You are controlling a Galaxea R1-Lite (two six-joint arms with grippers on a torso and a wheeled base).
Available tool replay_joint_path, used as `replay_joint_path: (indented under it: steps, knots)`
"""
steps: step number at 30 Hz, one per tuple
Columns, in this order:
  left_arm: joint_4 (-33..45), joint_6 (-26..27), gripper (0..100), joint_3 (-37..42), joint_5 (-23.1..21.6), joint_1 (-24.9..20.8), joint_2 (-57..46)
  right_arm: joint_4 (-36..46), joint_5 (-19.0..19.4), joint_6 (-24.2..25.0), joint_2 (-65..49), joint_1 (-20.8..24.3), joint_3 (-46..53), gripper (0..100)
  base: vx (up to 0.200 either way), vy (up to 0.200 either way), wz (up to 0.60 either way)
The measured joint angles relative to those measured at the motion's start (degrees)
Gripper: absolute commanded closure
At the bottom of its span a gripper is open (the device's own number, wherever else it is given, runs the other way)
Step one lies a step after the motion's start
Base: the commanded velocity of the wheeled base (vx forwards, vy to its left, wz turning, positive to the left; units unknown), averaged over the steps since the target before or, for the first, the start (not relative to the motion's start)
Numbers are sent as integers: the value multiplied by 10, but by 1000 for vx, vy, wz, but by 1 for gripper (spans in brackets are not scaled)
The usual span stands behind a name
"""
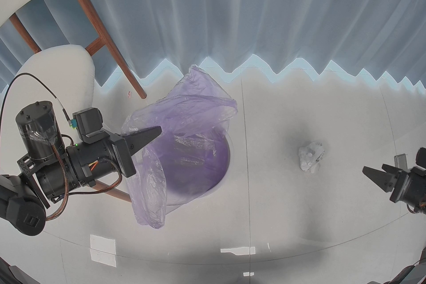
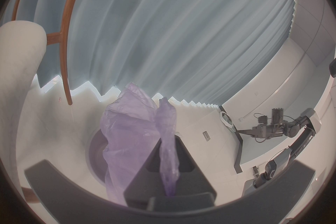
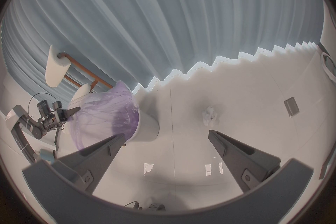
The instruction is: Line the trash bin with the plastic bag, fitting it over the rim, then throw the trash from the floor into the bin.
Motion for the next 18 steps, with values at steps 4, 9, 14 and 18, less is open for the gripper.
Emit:
replay_joint_path:
  steps: [4,9,14,18]
  knots:
    - [0,0,100,-4,0,0,-1,-85,3,-5,86,2,-9,0,0,0,0]
    - [1,0,100,-16,-1,0,-2,-206,4,-10,186,7,-15,0,0,0,0]
    - [1,2,100,-27,0,0,-2,-277,3,-11,275,18,-20,0,0,0,0]
    - [1,11,100,-31,-1,1,-2,-324,2,-11,341,27,-36,0,0,0,0]
